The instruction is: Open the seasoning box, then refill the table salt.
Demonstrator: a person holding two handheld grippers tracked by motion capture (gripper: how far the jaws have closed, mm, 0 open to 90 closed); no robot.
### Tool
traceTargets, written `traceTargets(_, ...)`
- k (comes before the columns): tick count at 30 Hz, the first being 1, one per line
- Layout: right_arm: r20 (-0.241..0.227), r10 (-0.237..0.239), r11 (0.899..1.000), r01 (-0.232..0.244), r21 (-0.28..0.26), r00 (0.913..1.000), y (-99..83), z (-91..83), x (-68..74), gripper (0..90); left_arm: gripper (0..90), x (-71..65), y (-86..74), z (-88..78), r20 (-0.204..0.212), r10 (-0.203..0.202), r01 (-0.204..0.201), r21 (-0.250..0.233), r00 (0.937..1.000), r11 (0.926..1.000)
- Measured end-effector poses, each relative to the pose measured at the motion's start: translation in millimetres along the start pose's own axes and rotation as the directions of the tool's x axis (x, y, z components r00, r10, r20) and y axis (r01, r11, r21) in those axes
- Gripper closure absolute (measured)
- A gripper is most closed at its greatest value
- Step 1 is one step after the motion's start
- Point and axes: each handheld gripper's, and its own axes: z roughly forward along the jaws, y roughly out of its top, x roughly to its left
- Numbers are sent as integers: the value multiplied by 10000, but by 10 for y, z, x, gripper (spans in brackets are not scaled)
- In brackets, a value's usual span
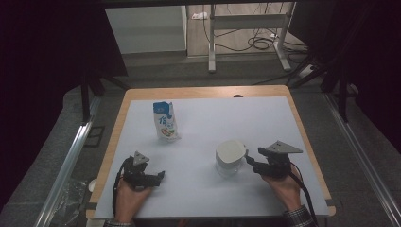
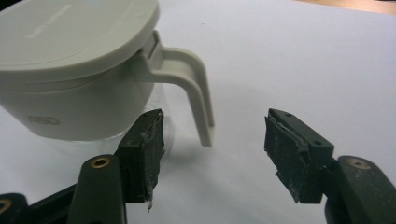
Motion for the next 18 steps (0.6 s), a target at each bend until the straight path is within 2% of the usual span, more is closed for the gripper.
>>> traceTargets(5, 31, 67, 10000, -67, -38, 10000, 26, -34, -41, 384, 4, -1, 0, 0, -5, 4, -4, -1, 10000, 10000)
traceTargets(12, -717, 508, 9987, -513, -50, 9961, 77, -87, -120, 511, 3, 0, 0, 0, -1, -2, 2, -1, 10000, 10000)
traceTargets(18, -813, 450, 9990, -451, 10, 9957, 155, -122, -148, 623, 3, 0, 0, 0, -3, 1, -1, 0, 10000, 10000)
